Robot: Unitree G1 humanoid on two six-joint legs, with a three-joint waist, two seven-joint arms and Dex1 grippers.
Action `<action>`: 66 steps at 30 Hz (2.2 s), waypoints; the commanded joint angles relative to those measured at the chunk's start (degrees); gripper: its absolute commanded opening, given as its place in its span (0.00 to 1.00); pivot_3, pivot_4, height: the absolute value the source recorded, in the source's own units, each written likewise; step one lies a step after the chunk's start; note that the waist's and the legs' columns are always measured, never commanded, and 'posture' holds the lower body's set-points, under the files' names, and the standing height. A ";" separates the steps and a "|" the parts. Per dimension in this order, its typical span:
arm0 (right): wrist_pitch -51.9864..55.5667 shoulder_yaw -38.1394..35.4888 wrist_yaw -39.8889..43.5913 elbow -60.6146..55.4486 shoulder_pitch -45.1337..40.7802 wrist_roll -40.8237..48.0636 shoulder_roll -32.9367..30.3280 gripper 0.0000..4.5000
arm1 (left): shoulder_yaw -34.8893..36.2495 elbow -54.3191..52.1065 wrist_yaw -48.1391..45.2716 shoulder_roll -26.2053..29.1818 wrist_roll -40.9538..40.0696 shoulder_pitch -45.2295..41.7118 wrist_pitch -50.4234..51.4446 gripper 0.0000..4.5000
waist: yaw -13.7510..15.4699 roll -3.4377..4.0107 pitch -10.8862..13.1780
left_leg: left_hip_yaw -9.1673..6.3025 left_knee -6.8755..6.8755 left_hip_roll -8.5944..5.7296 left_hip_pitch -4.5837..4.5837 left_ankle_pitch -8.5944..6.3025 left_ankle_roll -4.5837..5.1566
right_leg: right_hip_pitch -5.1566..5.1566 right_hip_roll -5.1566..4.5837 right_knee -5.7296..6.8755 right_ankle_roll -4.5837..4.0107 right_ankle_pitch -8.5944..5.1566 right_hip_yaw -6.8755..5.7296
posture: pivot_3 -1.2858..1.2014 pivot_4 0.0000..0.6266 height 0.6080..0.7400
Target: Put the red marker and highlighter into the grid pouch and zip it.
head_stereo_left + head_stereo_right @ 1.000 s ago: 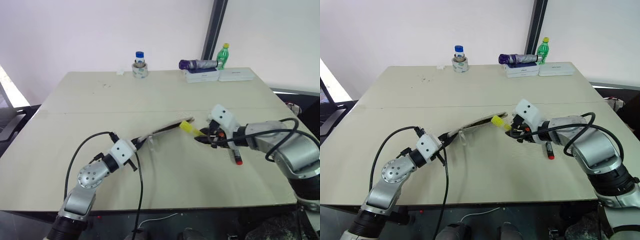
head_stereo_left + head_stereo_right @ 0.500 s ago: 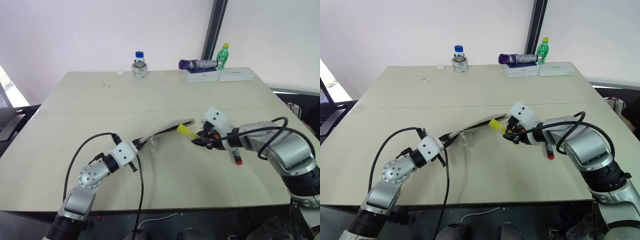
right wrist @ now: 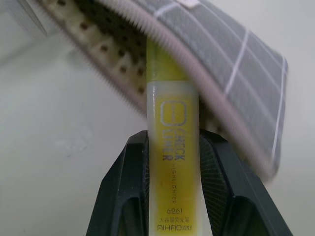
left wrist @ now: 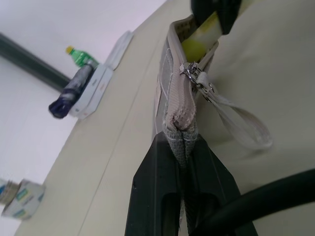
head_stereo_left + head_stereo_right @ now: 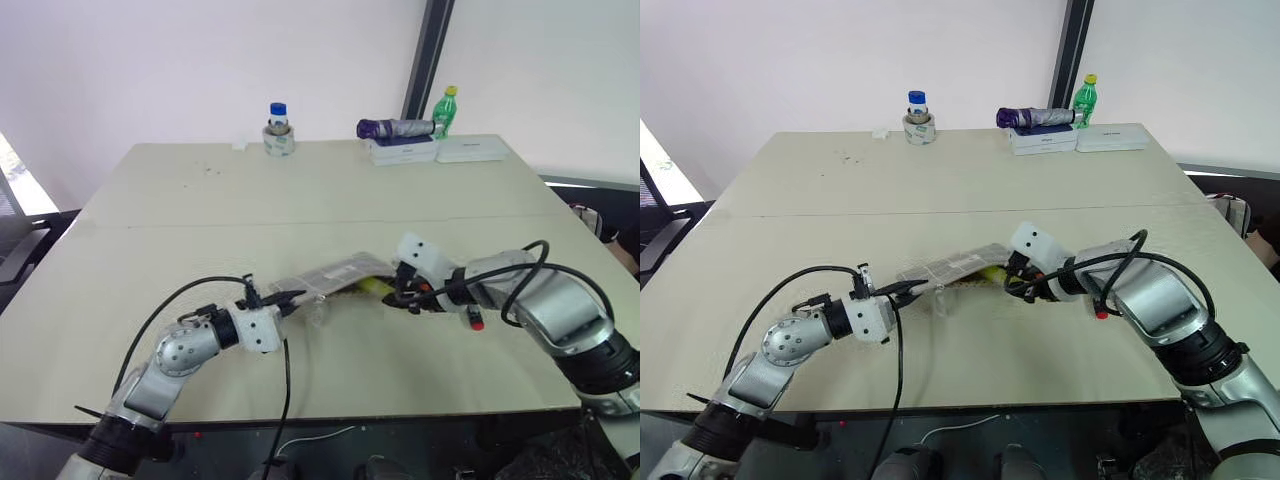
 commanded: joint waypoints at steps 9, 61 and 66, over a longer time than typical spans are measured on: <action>-7.45 3.01 4.21 -1.94 -2.77 -4.35 1.27 0.30 | -2.49 0.69 -3.00 -0.03 -1.23 -1.35 -4.00 0.00 | -0.04 0.00 0.00 | 0.00 -0.01 0.00 -0.01 0.00 0.00 | -0.03 0.00 0.00 0.00 0.00 0.00 | 0.52 0.24 1.00; -19.31 -14.25 2.54 -2.98 9.02 -7.72 -11.44 0.06 | 3.84 -1.66 8.10 -12.02 -6.38 -1.89 19.23 0.00 | 0.06 0.00 0.00 | 0.02 0.06 0.00 0.01 0.00 0.00 | 0.02 0.03 0.05 0.02 0.01 0.01 | 0.52 0.24 1.00; -24.41 -8.47 2.25 -1.25 6.98 -14.02 -10.28 0.06 | 2.87 -1.88 7.22 -11.67 -5.50 -2.14 18.30 0.00 | 0.12 -0.02 0.00 | 0.02 0.09 -0.01 0.01 0.00 0.00 | 0.06 0.00 0.04 0.02 0.01 0.00 | 0.52 0.24 1.00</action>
